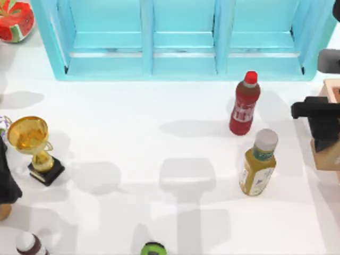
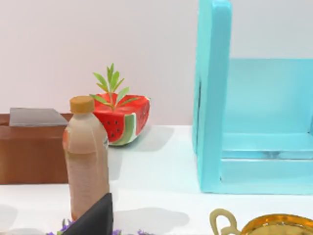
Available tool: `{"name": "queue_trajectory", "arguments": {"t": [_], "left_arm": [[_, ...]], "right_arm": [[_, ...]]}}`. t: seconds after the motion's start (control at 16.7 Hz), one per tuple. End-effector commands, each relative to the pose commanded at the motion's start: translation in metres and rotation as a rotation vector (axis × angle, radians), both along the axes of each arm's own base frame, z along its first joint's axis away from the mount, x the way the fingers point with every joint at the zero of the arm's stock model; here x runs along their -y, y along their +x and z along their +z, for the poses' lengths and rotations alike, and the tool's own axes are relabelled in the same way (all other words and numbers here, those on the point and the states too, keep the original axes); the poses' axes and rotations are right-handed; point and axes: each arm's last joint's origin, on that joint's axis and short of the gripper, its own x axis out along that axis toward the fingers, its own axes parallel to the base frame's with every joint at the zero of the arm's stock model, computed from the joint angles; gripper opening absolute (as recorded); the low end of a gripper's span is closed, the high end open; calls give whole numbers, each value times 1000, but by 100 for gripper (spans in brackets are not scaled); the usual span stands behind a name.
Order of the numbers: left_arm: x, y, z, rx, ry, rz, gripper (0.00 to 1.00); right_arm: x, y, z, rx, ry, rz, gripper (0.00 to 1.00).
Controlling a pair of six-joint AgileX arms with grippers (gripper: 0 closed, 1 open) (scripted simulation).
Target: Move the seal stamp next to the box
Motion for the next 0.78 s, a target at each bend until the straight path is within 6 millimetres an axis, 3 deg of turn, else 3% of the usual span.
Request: {"name": "queue_trajectory", "arguments": {"t": [0.24,0.6,0.78], "left_arm": [[0,0,0,0,0,0,100],[0,0,0,0,0,0,100],[0,0,0,0,0,0,100]], "right_arm": [[18,-10,-19,-55,-49,3,0],[17,-10,-21,-57,-49,6,0],[17,-10,-35,-54,-49,6,0]]}}
